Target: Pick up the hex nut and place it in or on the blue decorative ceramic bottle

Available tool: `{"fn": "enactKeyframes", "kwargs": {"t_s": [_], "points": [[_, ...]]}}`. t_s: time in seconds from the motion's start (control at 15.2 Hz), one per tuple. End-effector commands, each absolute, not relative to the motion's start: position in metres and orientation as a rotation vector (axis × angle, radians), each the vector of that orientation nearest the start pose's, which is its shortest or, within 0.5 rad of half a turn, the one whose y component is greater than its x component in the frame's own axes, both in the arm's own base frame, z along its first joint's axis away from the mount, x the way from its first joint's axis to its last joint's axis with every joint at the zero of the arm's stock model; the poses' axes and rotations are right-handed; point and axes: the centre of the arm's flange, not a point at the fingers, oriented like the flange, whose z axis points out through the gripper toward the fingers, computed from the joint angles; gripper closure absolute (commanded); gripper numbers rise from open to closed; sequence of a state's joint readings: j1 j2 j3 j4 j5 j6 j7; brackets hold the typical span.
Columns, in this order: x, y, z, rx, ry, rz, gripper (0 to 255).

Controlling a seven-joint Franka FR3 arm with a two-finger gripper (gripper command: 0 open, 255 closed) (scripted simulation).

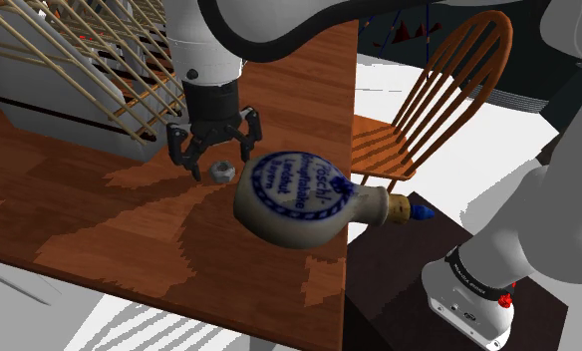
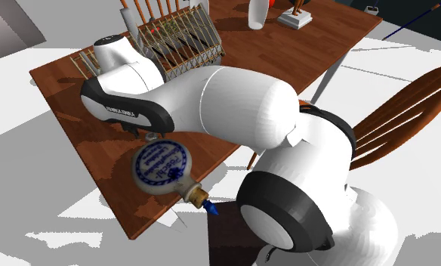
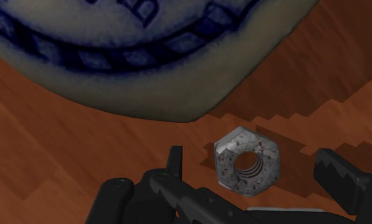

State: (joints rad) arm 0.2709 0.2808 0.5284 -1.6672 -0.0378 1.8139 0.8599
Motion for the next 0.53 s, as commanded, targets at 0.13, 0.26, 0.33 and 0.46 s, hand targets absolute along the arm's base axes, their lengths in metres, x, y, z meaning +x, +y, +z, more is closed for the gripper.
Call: {"fn": "enactKeyframes", "kwargs": {"t_s": [0.13,0.26,0.33,0.46], "points": [[0.4562,0.4250,0.4525,-3.132,0.094,0.222,255],[0.4562,0.4250,0.4525,-3.132,0.094,0.222,255],[0.4562,0.4250,0.4525,-3.132,0.094,0.222,255],[0.4562,0.4250,0.4525,-3.132,0.094,0.222,255]]}}
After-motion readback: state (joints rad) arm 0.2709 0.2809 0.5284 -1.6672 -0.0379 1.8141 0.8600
